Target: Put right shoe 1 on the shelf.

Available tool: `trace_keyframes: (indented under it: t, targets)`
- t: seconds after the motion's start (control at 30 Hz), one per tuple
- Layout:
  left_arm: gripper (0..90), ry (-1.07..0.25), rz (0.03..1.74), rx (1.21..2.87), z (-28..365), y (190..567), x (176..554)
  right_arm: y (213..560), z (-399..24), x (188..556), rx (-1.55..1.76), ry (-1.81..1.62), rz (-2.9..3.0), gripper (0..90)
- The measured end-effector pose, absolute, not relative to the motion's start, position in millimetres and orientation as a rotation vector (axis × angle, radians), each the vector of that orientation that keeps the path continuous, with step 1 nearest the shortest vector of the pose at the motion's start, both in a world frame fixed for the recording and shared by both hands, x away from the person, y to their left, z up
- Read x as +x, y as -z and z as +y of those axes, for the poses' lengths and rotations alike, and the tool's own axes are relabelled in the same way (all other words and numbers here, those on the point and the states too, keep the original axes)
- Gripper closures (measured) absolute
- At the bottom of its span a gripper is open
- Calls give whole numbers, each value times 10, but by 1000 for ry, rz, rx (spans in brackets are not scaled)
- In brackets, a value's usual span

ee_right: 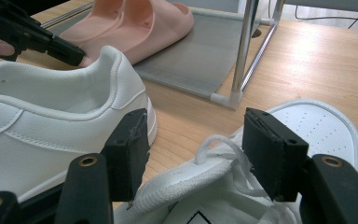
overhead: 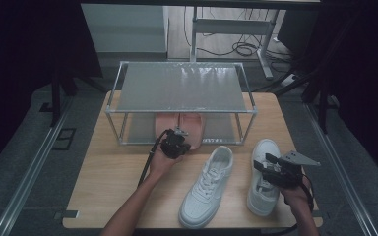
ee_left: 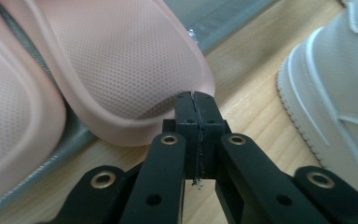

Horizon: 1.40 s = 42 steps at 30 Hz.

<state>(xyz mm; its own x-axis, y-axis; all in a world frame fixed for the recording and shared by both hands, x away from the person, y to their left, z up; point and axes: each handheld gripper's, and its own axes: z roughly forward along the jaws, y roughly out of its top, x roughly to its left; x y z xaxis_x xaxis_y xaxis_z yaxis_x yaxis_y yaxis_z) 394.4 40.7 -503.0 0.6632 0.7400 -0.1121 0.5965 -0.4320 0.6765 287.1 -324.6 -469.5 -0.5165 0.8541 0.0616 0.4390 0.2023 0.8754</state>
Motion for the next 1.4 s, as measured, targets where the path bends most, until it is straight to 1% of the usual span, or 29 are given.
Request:
trace_keyframes:
  t: [0.1, 0.5, 1.23, 1.4]
  targets:
    - [900, -277, 1029, 2176, 425, 5040, 3971, 4695, -3248, 2871, 1202, -1257, 2044, 416]
    - [900, -250, 1074, 2121, 439, 5080, 4078, 4691, -3241, 2870, 1198, -1261, 2044, 416]
    - [897, -279, 1144, 2082, 367, 5143, 4235, 4686, -3255, 2869, 1201, -1260, 2042, 416]
    - [895, -283, 1134, 2077, 369, 5159, 4266, 4694, -3252, 2874, 1200, -1259, 2042, 416]
